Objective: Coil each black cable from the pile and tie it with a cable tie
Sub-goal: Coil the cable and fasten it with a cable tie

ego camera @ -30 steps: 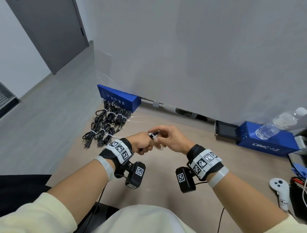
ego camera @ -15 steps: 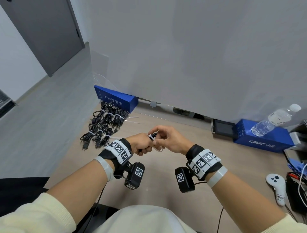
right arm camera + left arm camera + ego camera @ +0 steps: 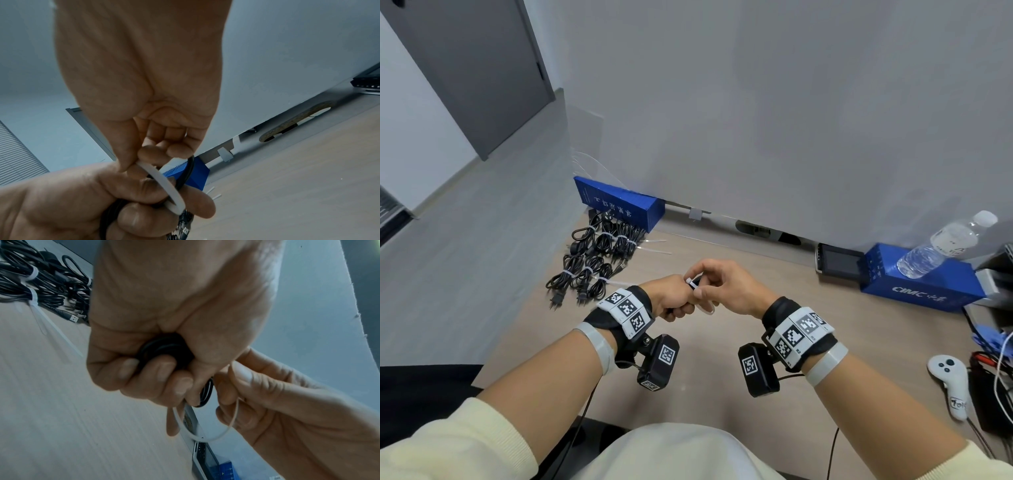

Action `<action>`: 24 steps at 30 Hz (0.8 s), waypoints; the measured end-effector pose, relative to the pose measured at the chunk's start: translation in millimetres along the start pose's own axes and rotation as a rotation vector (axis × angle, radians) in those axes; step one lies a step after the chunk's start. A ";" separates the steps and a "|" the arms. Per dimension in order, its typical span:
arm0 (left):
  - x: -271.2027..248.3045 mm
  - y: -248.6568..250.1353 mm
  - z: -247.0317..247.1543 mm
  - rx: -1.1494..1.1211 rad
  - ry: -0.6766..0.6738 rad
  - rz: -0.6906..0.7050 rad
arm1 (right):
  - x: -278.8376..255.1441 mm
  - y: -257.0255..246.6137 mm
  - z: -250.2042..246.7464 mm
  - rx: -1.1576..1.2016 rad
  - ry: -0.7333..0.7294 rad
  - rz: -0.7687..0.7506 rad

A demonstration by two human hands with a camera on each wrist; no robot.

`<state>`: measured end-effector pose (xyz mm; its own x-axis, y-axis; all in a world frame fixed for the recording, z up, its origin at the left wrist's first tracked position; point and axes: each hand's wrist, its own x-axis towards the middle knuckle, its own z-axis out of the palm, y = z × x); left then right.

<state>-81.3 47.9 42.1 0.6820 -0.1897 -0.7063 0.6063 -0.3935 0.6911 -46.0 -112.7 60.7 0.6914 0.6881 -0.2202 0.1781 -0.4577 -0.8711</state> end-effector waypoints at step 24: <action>4.4 -0.9 -1.7 0.016 -0.011 0.001 | -0.4 -2.8 -3.6 0.009 -0.029 0.074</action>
<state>-78.1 49.0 38.6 0.6782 -0.2001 -0.7072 0.5987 -0.4077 0.6895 -44.2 -113.7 64.8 0.6815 0.6690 -0.2966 0.1210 -0.5027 -0.8559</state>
